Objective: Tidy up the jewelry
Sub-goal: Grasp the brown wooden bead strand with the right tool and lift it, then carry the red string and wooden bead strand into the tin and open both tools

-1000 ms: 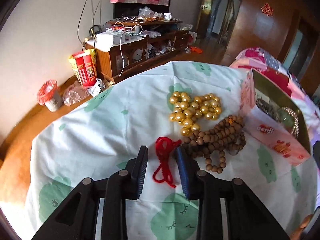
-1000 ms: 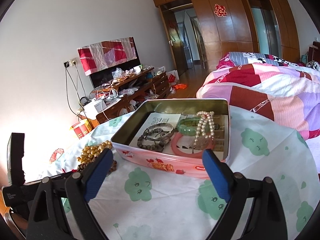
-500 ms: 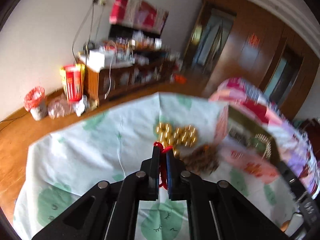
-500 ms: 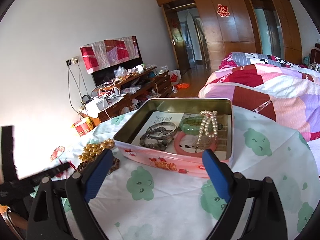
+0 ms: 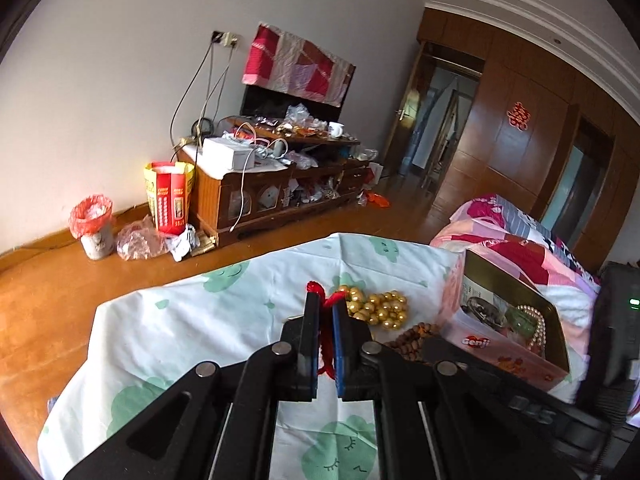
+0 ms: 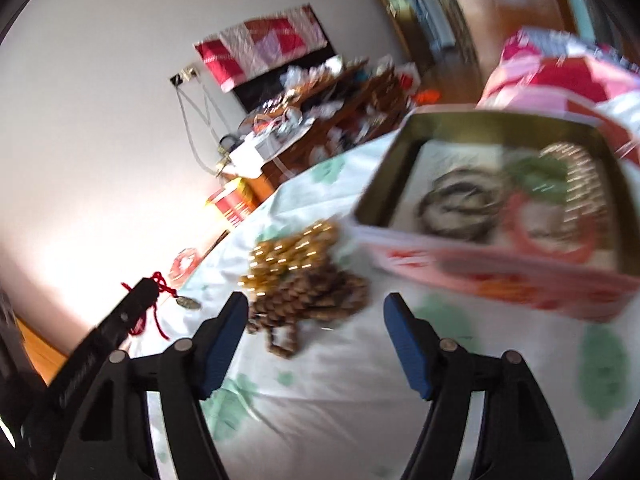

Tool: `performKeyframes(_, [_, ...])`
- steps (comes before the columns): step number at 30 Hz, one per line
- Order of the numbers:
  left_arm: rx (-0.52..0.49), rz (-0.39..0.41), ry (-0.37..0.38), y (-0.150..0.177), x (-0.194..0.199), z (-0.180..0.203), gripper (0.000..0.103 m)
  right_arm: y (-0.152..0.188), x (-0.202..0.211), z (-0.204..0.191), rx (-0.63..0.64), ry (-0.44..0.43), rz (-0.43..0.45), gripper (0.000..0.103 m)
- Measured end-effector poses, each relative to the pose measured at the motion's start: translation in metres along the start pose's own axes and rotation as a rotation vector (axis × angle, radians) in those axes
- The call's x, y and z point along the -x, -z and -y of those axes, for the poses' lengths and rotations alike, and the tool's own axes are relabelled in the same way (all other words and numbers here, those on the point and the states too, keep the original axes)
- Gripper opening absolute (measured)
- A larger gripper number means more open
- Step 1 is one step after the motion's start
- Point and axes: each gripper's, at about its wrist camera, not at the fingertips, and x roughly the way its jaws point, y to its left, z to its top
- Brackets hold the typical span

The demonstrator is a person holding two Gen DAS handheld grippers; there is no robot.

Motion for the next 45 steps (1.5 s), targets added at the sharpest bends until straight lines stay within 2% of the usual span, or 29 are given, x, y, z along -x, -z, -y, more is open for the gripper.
performKeyframes(3, [0.008, -0.010, -0.005, 0.001, -0.001, -0.001, 0.005, -0.002, -0.023, -0.009, 0.005, 0.023, -0.049, 0.070])
performKeyframes(10, [0.009, -0.038, 0.002, 0.002, -0.007, -0.002, 0.004, -0.010, -0.049, -0.019, 0.062, 0.097, -0.068, 0.069])
performKeyframes(11, [0.014, -0.044, 0.002, 0.002, -0.008, -0.003, 0.005, -0.010, -0.049, -0.019, 0.071, 0.100, -0.074, 0.066])
performKeyframes(12, [0.021, -0.052, 0.001, 0.002, -0.010, -0.004, 0.005, -0.011, -0.049, -0.020, 0.090, 0.113, -0.083, 0.053])
performKeyframes(13, [0.026, -0.055, 0.002, 0.002, -0.010, -0.005, 0.005, -0.011, -0.050, -0.021, 0.128, 0.141, -0.100, 0.050])
performKeyframes(16, [0.035, -0.060, 0.004, 0.002, -0.010, -0.006, 0.005, -0.010, -0.038, -0.014, 0.161, 0.102, -0.102, 0.033])
performKeyframes(17, [0.032, -0.060, 0.004, 0.002, -0.010, -0.006, 0.005, -0.009, -0.032, -0.011, 0.161, 0.087, -0.088, 0.019])
performKeyframes(18, [0.029, -0.059, 0.004, 0.003, -0.009, -0.005, 0.005, -0.008, -0.021, -0.008, 0.164, 0.055, -0.063, 0.017])
performKeyframes(21, [0.020, -0.058, 0.005, 0.003, -0.008, -0.004, 0.005, -0.005, -0.004, -0.005, 0.180, 0.054, -0.012, 0.017])
performKeyframes(26, [0.020, -0.055, 0.011, 0.003, -0.008, -0.004, 0.005, -0.004, 0.018, 0.009, 0.121, -0.004, 0.037, 0.017])
performKeyframes(30, [0.005, -0.050, 0.021, 0.003, -0.007, -0.001, 0.005, -0.009, 0.050, 0.010, 0.109, -0.025, 0.145, 0.017])
performKeyframes(36, [-0.034, -0.032, 0.036, 0.003, -0.003, 0.007, 0.005, -0.011, 0.055, 0.014, 0.109, 0.052, 0.196, 0.017])
performKeyframes(45, [-0.127, -0.021, 0.075, 0.004, 0.009, 0.030, 0.005, -0.018, 0.081, 0.034, 0.079, 0.079, 0.270, 0.017])
